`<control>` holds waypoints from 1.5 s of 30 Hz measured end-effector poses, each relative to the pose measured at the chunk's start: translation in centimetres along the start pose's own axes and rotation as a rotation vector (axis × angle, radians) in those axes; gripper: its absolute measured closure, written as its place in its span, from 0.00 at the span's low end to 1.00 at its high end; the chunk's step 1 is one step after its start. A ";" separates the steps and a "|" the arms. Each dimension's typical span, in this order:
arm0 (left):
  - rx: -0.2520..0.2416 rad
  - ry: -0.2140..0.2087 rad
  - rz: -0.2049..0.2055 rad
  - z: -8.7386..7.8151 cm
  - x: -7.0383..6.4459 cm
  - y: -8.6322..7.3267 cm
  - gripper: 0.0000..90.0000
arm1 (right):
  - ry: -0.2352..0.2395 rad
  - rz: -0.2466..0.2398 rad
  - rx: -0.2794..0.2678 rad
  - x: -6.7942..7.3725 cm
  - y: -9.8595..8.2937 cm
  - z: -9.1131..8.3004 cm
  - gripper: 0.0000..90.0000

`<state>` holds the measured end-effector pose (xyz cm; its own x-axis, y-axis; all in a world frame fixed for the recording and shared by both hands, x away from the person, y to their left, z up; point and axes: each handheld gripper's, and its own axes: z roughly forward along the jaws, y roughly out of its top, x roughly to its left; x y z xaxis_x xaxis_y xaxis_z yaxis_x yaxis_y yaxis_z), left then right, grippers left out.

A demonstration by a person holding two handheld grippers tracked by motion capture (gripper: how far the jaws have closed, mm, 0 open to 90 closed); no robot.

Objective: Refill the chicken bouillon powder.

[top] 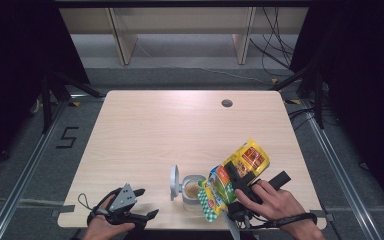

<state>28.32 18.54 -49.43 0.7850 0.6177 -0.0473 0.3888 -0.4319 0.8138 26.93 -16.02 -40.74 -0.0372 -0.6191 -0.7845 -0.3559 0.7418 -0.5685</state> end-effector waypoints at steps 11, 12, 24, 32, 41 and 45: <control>0.000 0.001 0.000 0.0 0.0 0.0 0.21 | -0.011 0.008 -0.011 -0.1 0.7 -0.4 0.65; 0.000 0.001 0.000 0.0 0.0 0.0 0.21 | 0.003 0.013 -0.016 -0.1 0.7 -0.4 0.65; -0.001 0.016 0.044 0.1 0.3 0.0 0.21 | -0.021 0.034 -0.006 -0.2 1.0 -0.8 0.65; -0.002 -0.007 -0.004 0.1 -0.1 0.0 0.21 | 0.002 0.029 -0.007 -0.7 1.1 -1.3 0.65; -0.001 -0.003 0.027 0.0 0.0 0.1 0.21 | 0.005 0.034 0.005 -0.5 0.8 -0.9 0.65; 0.000 -0.003 0.027 0.0 0.1 0.1 0.21 | 0.012 0.033 -0.001 -0.3 0.8 -0.7 0.65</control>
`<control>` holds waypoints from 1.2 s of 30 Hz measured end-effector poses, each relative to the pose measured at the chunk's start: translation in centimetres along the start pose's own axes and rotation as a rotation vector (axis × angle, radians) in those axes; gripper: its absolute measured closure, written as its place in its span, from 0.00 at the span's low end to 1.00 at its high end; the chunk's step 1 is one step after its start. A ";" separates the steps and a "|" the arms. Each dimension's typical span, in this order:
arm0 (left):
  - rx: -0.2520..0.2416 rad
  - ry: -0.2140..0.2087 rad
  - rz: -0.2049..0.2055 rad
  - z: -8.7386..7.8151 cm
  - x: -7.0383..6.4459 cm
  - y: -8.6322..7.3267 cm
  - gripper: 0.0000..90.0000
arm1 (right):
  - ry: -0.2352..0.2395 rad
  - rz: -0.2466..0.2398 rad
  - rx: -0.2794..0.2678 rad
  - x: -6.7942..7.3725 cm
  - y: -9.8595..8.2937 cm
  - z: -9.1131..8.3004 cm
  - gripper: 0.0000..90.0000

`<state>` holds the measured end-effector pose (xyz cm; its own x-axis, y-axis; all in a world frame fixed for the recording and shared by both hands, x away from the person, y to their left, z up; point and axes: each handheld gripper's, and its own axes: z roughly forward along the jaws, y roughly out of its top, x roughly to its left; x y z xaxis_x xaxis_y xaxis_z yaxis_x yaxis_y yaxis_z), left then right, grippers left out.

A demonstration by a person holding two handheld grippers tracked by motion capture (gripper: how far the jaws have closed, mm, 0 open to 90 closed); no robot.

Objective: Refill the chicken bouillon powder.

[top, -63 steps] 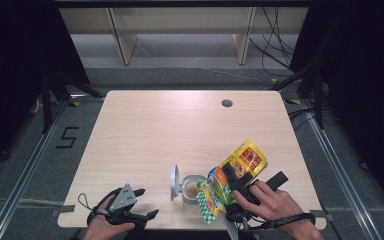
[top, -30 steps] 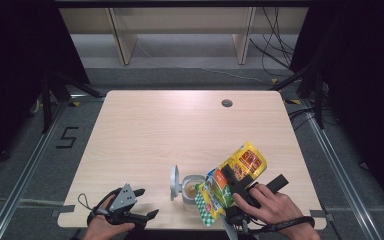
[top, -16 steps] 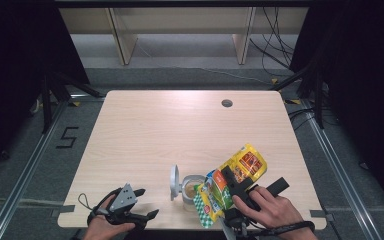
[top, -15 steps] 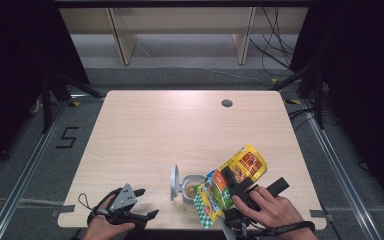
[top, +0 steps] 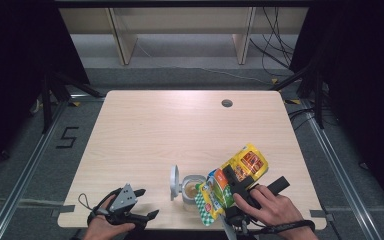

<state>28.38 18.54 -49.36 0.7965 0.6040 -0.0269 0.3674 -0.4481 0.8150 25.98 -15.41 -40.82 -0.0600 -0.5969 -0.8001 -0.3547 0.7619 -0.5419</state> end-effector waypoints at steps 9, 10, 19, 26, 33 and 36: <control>0.002 0.002 0.007 -0.1 0.0 0.0 0.21 | 0.009 0.025 -0.001 0.1 0.0 0.0 0.65; 0.002 0.002 0.007 -0.1 0.0 0.0 0.21 | 0.001 0.023 0.000 0.1 -0.1 0.0 0.65; 0.000 0.001 0.000 0.0 0.0 0.0 0.21 | 0.003 0.031 0.012 0.3 -0.5 0.0 0.65; -0.004 -0.002 -0.031 0.0 -0.1 -0.1 0.21 | 0.000 0.026 0.002 0.2 -0.2 -0.1 0.65; 0.000 0.002 0.002 0.0 0.0 0.0 0.21 | 0.001 0.034 0.009 0.2 -0.4 -0.1 0.65; -0.010 0.006 -0.035 0.1 -0.2 -0.1 0.21 | 0.007 0.031 0.014 0.3 -0.5 0.0 0.65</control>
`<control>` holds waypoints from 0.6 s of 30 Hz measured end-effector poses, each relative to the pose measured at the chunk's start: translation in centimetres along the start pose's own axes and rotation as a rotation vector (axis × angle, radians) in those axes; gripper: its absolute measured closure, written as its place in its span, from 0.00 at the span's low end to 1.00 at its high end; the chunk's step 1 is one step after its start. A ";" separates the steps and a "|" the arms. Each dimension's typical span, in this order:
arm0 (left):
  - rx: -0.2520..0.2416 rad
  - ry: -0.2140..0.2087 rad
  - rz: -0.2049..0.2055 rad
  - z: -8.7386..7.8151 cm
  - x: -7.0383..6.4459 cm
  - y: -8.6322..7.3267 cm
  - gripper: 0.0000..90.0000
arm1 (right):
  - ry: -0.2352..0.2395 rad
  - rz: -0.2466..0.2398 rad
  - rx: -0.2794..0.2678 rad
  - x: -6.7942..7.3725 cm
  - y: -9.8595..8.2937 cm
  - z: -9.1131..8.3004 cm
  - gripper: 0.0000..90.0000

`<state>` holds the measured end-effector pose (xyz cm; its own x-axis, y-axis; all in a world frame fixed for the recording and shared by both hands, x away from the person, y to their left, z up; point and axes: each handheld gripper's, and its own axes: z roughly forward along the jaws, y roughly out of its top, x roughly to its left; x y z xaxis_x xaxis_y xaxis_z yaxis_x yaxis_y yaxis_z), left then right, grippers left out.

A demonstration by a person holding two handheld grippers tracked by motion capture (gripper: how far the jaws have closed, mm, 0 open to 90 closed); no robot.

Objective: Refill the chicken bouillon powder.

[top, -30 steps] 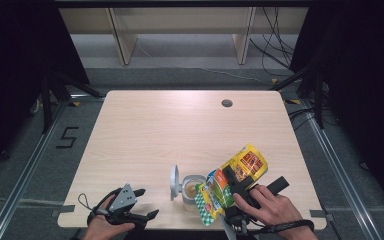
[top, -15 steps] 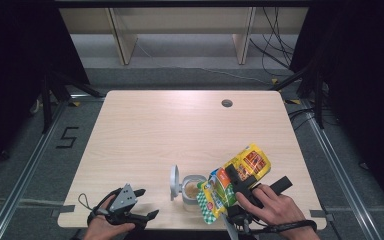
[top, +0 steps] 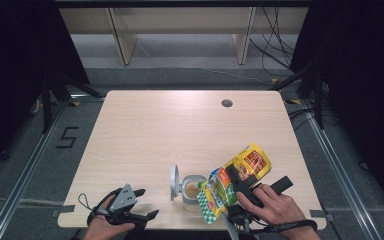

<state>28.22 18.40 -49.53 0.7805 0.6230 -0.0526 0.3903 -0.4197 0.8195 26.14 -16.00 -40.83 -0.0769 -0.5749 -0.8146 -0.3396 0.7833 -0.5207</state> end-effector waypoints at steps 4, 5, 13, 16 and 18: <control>0.009 -0.008 0.005 -0.1 0.1 0.0 0.21 | 0.014 0.001 -0.022 -0.1 0.3 0.0 0.65; 0.006 -0.007 0.005 -0.1 0.1 0.0 0.21 | -0.001 -0.003 -0.022 0.0 0.4 0.0 0.65; 0.006 -0.005 0.036 -0.1 0.2 0.1 0.21 | 0.001 -0.004 -0.010 0.0 0.2 0.0 0.65; 0.006 -0.004 0.037 -0.1 0.2 0.1 0.21 | -0.001 -0.003 -0.022 0.0 0.4 0.0 0.65; 0.006 -0.005 0.037 -0.1 0.2 0.1 0.21 | -0.002 -0.002 -0.022 0.0 0.3 0.0 0.65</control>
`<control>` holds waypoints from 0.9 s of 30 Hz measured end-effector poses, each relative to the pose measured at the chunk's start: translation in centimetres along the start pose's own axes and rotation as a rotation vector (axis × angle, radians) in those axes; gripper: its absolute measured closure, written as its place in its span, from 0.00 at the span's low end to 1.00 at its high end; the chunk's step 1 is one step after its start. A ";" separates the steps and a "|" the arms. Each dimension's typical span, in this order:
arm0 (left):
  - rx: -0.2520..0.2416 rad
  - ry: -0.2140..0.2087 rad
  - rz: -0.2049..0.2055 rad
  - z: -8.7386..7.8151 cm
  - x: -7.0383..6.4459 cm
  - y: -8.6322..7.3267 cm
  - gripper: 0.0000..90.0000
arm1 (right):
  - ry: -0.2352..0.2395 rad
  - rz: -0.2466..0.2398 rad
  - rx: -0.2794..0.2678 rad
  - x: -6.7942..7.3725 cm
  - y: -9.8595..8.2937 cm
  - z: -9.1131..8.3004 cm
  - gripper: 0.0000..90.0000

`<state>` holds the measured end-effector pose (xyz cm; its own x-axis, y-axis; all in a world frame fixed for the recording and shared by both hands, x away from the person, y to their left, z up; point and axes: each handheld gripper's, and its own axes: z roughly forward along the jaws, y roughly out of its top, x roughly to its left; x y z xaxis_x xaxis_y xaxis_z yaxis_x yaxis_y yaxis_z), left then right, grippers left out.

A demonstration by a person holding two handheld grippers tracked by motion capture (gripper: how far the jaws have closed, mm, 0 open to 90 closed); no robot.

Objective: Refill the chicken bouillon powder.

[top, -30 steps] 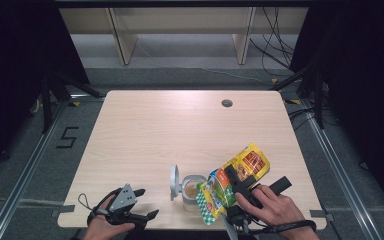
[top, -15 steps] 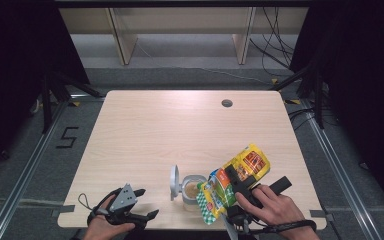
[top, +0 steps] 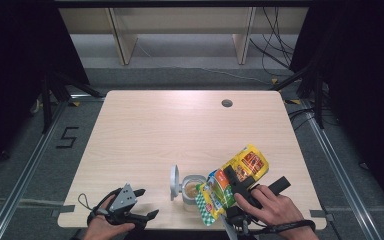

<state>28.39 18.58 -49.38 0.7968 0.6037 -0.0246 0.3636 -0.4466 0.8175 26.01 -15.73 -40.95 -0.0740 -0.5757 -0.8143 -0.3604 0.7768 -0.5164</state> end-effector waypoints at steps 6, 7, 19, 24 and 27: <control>0.006 0.001 -0.001 0.0 0.0 0.0 0.21 | 0.000 0.002 0.010 0.0 0.0 0.0 0.65; 0.003 0.007 -0.021 0.0 -0.2 0.0 0.21 | 0.002 0.001 0.004 0.0 0.1 0.0 0.65; 0.001 -0.003 -0.032 0.0 -0.2 -0.1 0.21 | 0.007 0.007 -0.007 0.0 0.1 0.0 0.65; 0.001 -0.004 -0.033 0.1 -0.2 -0.1 0.21 | 0.006 0.007 0.006 0.0 0.0 0.1 0.65; 0.000 -0.002 -0.033 0.0 -0.2 -0.1 0.21 | 0.011 0.009 0.000 0.1 0.0 0.1 0.65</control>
<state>28.25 18.49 -49.45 0.7853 0.6169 -0.0525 0.3894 -0.4263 0.8165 26.09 -15.80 -41.02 -0.0878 -0.5716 -0.8158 -0.3600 0.7819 -0.5090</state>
